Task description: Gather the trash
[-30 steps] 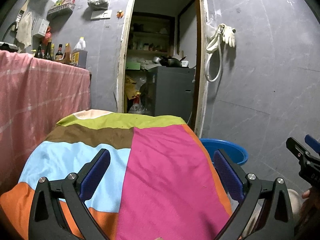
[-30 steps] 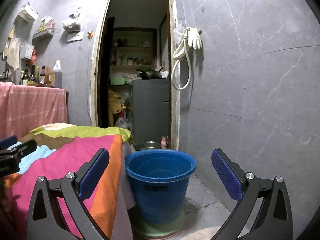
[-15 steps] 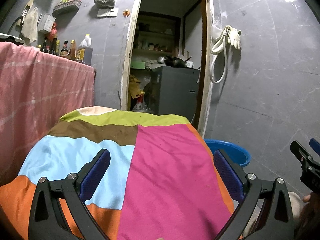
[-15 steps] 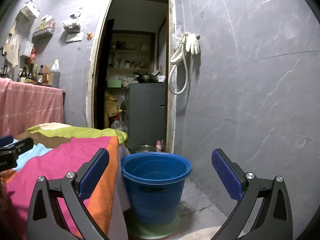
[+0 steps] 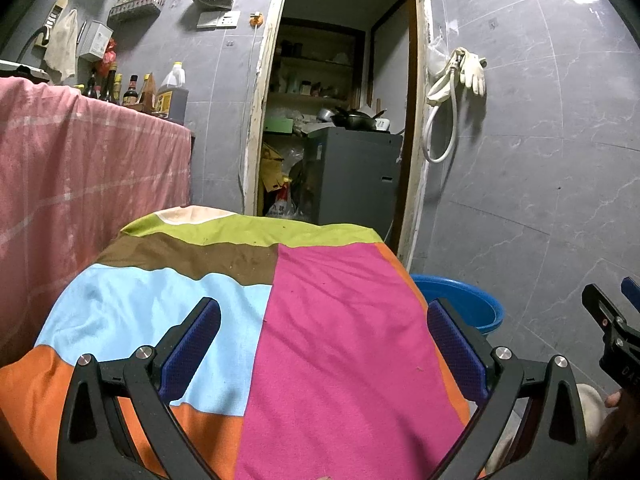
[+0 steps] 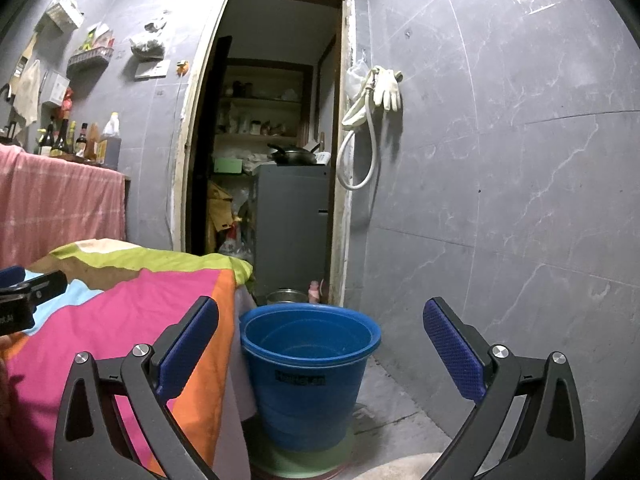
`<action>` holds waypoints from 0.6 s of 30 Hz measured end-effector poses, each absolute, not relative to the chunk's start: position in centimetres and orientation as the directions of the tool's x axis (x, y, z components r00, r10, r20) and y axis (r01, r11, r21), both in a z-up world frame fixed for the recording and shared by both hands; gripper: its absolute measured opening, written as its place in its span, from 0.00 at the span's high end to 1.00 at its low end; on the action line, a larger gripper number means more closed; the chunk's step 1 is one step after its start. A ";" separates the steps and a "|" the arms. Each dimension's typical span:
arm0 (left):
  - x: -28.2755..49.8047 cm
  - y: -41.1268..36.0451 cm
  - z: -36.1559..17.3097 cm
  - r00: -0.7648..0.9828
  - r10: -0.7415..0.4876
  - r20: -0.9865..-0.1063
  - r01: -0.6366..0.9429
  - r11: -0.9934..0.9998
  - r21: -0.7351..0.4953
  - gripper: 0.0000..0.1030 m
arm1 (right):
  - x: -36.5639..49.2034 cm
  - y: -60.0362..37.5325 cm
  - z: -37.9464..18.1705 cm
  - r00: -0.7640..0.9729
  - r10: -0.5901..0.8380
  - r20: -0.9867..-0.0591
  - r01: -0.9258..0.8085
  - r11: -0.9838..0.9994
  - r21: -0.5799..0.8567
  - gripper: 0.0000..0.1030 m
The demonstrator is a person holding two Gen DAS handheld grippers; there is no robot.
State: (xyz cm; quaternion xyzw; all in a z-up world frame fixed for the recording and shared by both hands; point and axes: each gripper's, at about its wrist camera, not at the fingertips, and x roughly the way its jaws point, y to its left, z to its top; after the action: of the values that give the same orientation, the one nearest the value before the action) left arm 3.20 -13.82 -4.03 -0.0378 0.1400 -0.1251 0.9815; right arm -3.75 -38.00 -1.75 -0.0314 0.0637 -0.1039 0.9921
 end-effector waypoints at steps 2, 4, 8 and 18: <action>3.2 -13.8 -4.0 0.929 -0.256 -0.266 0.235 0.966 -0.109 0.02 | -3.7 -38.0 -1.8 0.970 -0.209 -0.120 0.201 0.977 -0.076 0.00; 3.2 -13.8 -4.0 0.929 -0.256 -0.266 0.234 0.966 -0.109 0.02 | -3.7 -38.0 -1.7 0.970 -0.210 -0.120 0.202 0.977 -0.074 0.00; 3.2 -13.8 -4.0 0.929 -0.256 -0.267 0.235 0.966 -0.108 0.02 | -3.7 -38.1 -1.7 0.971 -0.209 -0.120 0.201 0.977 -0.075 0.00; 3.2 -13.7 -4.1 0.929 -0.255 -0.267 0.235 0.966 -0.107 0.02 | -3.7 -38.2 -1.7 0.971 -0.207 -0.120 0.199 0.977 -0.075 0.00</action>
State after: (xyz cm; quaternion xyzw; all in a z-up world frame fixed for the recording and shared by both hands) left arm 3.22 -13.73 -4.06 -0.0366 0.1405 -0.1249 0.9815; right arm -3.67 -38.21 -1.73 -0.0314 0.0639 -0.1025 0.9922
